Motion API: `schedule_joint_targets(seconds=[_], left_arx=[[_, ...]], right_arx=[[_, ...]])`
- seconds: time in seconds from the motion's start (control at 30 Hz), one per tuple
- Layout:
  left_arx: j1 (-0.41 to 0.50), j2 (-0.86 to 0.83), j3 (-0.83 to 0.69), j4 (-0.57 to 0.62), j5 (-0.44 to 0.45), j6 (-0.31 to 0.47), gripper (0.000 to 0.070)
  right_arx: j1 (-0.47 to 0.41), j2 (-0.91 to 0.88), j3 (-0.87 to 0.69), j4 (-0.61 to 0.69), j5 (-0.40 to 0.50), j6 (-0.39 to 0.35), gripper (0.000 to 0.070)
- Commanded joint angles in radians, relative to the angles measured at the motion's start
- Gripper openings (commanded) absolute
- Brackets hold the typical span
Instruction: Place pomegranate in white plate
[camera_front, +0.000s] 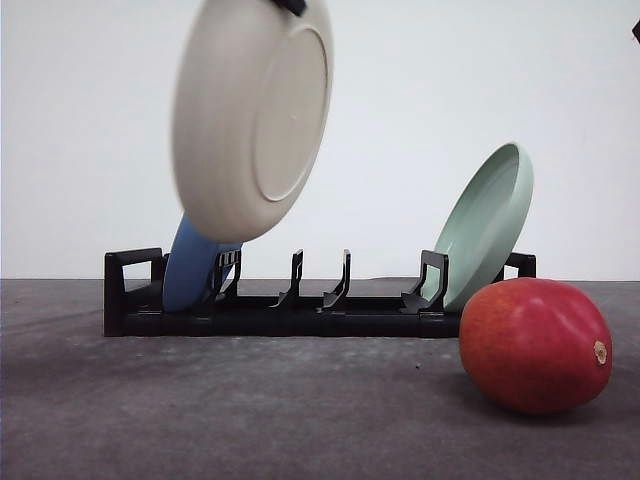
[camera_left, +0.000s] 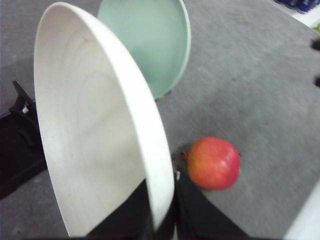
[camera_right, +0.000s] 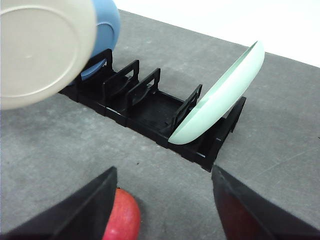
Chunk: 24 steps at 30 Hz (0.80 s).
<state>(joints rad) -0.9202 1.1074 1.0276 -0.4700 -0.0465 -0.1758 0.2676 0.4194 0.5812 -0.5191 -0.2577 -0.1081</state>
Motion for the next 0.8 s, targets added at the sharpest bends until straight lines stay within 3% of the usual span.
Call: schedule_joint_targets(seconds=[0.0, 0.2, 0.27, 0.43, 0.57, 0.77], left_arx=[[-0.017, -0.031, -0.037, 0.02, 0.002, 0.016, 0.0011], [-0.024, -0.184, -0.231, 0.104, -0.025, 0.021, 0.0011], [-0.025, -0.218, -0.296, 0.131, -0.06, 0.057, 0.0011], [-0.047, -0.216, -0.379, 0.105, -0.099, 0.29, 0.001], [-0.107, -0.144, -0.379, 0.074, -0.204, 0.457, 0.001], [-0.211, -0.002, -0.379, 0.126, -0.305, 0.608, 0.001]], right_arx=[[0.005, 0.003, 0.017, 0.009, 0.004, -0.001, 0.0384], [0.005, 0.003, 0.016, 0.009, 0.004, -0.001, 0.0384], [0.005, 0.003, 0.016, 0.009, 0.004, -0.001, 0.0384], [0.005, 0.003, 0.016, 0.009, 0.004, -0.001, 0.0384], [0.005, 0.003, 0.016, 0.009, 0.004, -0.001, 0.0384], [0.005, 0.003, 0.016, 0.009, 0.004, -0.001, 0.0384]])
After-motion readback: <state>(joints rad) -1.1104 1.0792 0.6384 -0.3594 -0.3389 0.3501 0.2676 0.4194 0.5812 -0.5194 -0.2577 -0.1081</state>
